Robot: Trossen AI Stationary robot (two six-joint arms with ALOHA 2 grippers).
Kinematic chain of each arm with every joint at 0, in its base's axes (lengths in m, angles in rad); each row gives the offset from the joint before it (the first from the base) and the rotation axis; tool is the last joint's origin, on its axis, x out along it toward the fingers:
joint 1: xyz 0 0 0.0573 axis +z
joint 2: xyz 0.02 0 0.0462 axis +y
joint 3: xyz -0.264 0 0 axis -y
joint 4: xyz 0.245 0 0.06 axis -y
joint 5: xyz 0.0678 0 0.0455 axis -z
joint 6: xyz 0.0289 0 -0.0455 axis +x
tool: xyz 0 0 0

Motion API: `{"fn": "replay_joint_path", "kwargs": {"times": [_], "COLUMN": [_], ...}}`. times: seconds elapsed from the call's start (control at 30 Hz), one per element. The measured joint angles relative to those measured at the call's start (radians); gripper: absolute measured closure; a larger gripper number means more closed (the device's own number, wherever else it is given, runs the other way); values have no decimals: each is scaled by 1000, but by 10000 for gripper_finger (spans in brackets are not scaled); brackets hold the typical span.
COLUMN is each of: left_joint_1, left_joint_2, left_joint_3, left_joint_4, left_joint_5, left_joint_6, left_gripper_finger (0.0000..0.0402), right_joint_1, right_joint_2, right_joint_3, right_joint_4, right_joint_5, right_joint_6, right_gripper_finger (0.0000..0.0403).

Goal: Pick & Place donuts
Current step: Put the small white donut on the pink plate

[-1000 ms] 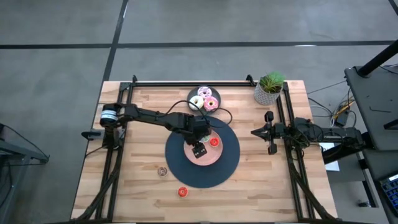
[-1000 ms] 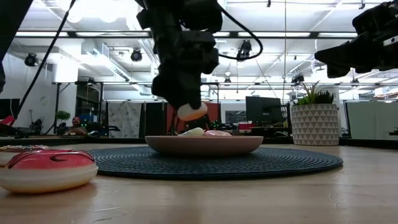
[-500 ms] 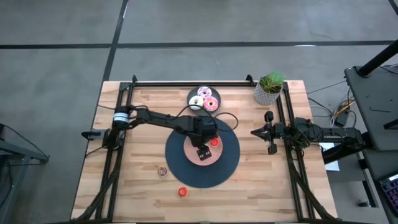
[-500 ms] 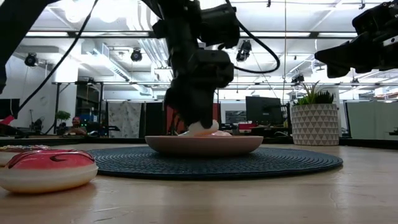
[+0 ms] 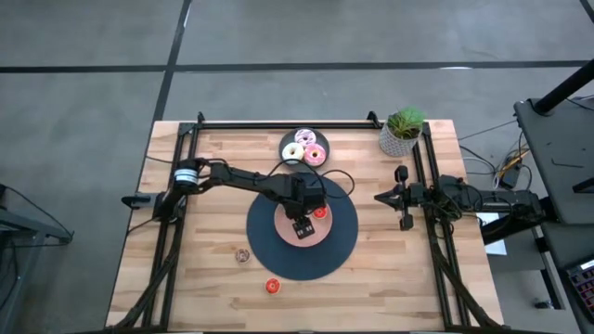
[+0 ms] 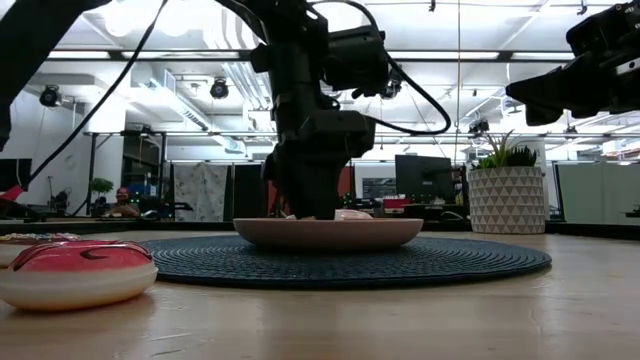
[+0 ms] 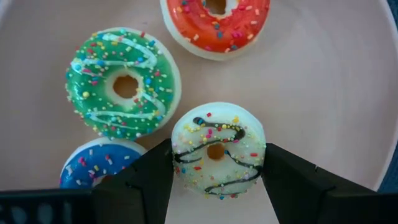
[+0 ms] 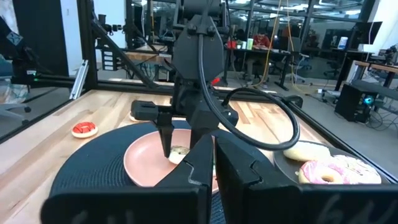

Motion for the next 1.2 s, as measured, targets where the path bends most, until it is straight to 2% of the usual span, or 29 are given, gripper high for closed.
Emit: {"fn": "replay_joint_path", "kwargs": {"times": [1.2], "left_joint_1": [1], "left_joint_2": [0], "left_joint_3": [-2], "left_joint_4": [52], "left_joint_5": [7], "left_joint_6": [25], "left_gripper_finger": [199], "right_joint_1": [0], "right_joint_2": [0], "right_joint_3": [0], "right_joint_4": [0], "right_joint_5": [0], "right_joint_6": [0], "right_gripper_finger": [394]}}
